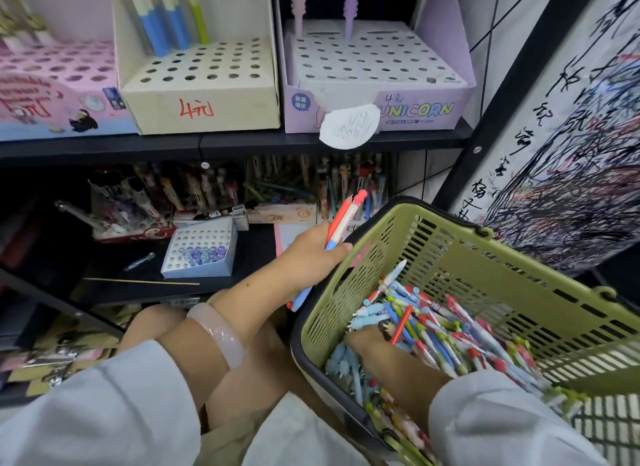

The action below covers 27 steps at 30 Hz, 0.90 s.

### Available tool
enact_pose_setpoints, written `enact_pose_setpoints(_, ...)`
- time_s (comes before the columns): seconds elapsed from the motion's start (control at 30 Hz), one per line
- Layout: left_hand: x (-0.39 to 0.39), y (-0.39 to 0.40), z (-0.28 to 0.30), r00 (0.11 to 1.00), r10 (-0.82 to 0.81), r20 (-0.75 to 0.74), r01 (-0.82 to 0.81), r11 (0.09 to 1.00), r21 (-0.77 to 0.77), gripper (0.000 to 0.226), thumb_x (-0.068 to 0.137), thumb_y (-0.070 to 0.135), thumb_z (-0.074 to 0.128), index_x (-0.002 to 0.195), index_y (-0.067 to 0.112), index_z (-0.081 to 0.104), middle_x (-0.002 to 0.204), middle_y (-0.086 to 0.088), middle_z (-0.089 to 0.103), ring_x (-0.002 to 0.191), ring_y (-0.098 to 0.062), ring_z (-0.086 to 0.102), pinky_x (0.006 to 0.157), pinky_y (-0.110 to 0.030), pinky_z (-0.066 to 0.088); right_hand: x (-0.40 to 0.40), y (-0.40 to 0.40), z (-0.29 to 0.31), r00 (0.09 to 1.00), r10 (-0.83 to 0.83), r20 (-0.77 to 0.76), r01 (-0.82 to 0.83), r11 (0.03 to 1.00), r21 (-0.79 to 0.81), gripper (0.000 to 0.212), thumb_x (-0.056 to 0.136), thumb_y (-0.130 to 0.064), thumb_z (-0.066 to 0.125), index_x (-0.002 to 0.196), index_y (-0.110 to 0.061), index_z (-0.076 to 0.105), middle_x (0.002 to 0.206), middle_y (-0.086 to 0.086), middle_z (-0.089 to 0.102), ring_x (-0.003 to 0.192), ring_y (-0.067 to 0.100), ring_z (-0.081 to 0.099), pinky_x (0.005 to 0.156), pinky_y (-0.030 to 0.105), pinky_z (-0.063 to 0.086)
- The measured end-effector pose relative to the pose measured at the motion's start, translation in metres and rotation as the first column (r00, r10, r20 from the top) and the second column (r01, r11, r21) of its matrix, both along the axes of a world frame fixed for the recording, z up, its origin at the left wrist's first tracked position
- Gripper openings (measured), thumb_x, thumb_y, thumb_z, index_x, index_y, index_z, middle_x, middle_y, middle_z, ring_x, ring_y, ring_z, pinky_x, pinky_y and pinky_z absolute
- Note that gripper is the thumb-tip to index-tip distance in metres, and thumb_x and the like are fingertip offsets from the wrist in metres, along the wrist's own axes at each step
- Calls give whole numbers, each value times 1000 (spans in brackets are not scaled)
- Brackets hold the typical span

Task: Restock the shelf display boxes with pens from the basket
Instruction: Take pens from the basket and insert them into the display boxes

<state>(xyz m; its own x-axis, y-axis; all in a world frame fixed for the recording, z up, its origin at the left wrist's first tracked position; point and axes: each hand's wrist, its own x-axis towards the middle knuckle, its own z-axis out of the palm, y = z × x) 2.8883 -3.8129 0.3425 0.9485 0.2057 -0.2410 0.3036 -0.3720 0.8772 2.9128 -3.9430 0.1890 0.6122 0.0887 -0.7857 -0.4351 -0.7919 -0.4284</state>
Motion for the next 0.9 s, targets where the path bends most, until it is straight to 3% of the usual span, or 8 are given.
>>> enact_pose_setpoints(0.13,1,-1,1,1000,2,7,-2,1000,-23,24,93,23,52,74,18,38,65,0,37,58,-14,34,57,-28,31,-8,0,-6,984,-160,77,154,985,73,29,89,-8,51,63,-13,38,65,1,38,73,20,44,66,24,33)
enact_pose_setpoints(0.23,1,-1,1,1000,6,12,-5,1000,-26,23,93,22,51,74,20,40,66,1,39,57,-14,35,56,-27,31,-8,2,-5,963,-268,13,262,952,160,8,90,-11,50,92,-5,55,88,8,55,84,23,47,73,25,35)
enact_pose_setpoints(0.33,0,-2,2,1000,11,17,-10,999,-36,24,94,20,51,73,21,40,65,2,39,56,-12,35,55,-26,31,-6,4,-2,941,-314,-123,334,921,201,31,94,-11,46,122,1,46,110,12,50,101,27,48,83,29,39)
enact_pose_setpoints(0.43,-1,-2,2,1000,16,17,-15,999,-50,23,94,19,51,74,19,39,66,2,39,57,-11,35,55,-26,31,-7,4,-5,934,-324,-151,349,917,192,33,94,-10,47,123,5,46,123,18,52,116,33,48,95,35,41)
enact_pose_setpoints(0.6,-1,0,2,1000,10,11,-10,999,-51,20,94,19,50,76,16,41,67,1,41,57,-12,36,56,-26,33,-2,-15,18,935,-254,-248,312,921,234,22,96,-10,44,81,3,53,78,15,53,92,27,56,85,35,48)
enact_pose_setpoints(0.67,0,1,3,1000,8,12,-7,998,-58,18,95,18,48,78,16,42,71,-3,47,55,-12,38,54,-24,35,2,-28,43,931,-202,-303,296,905,305,34,95,-8,43,62,0,47,62,16,52,58,23,60,59,25,53)
enact_pose_setpoints(0.73,-2,0,4,1000,13,16,-12,998,-58,17,96,19,46,78,19,45,74,-3,52,52,-10,41,50,-18,38,8,-40,69,936,-195,-292,294,890,347,29,93,-5,46,65,-1,48,60,15,50,44,21,53,46,24,46)
enact_pose_setpoints(0.9,-14,1,16,986,-105,133,95,992,79,8,93,15,51,86,16,52,74,2,56,54,-5,44,51,-15,36,26,-63,146,951,-26,-307,172,871,460,16,89,-11,53,75,-7,59,54,4,59,47,15,52,51,22,47)
